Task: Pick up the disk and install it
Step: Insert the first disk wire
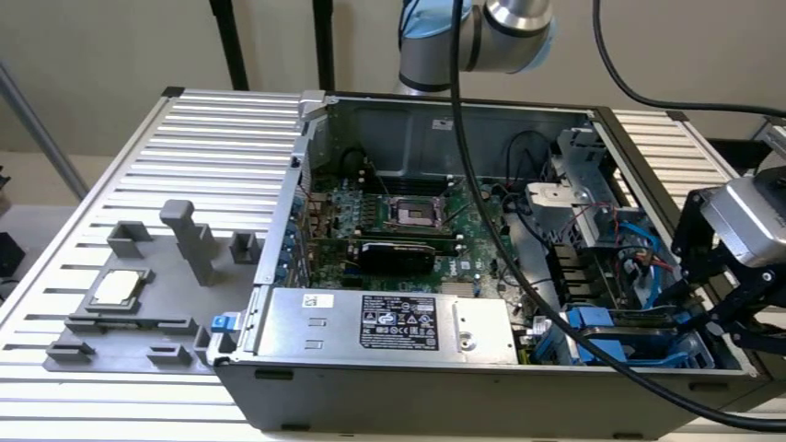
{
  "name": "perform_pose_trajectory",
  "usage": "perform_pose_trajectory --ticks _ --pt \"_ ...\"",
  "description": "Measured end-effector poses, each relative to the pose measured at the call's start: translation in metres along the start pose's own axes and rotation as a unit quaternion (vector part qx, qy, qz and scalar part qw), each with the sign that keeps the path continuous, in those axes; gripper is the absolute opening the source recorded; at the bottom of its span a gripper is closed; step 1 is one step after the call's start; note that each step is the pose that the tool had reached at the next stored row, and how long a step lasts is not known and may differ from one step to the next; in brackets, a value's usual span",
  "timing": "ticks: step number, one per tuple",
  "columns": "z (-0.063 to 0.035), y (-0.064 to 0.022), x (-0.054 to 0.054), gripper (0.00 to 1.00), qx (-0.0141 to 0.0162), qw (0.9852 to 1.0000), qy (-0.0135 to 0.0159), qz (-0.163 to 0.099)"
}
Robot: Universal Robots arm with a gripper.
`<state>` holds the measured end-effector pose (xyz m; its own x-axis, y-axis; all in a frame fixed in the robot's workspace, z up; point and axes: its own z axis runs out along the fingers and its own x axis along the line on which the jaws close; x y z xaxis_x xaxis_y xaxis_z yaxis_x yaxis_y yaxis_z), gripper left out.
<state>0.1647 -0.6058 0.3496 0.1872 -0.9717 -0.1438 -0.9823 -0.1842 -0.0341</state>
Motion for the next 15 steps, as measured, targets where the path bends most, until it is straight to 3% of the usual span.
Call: perform_pose_trajectory --ticks 7,8,11,13,15 --pt "0.0000 0.0011 -0.0001 0.34 -0.0031 0.9994 -0.0027 -0.034" --pt "0.0001 0.0012 -0.0001 0.26 -0.0029 0.9993 -0.0039 -0.038" --pt "0.0000 0.0019 -0.0002 0.26 -0.0021 0.9990 -0.0067 -0.044" --pt "0.0001 0.0026 -0.0004 0.17 -0.0011 0.9989 -0.0081 -0.046" --pt "0.0001 0.0033 -0.0005 0.16 -0.0003 0.9989 -0.0088 -0.047"
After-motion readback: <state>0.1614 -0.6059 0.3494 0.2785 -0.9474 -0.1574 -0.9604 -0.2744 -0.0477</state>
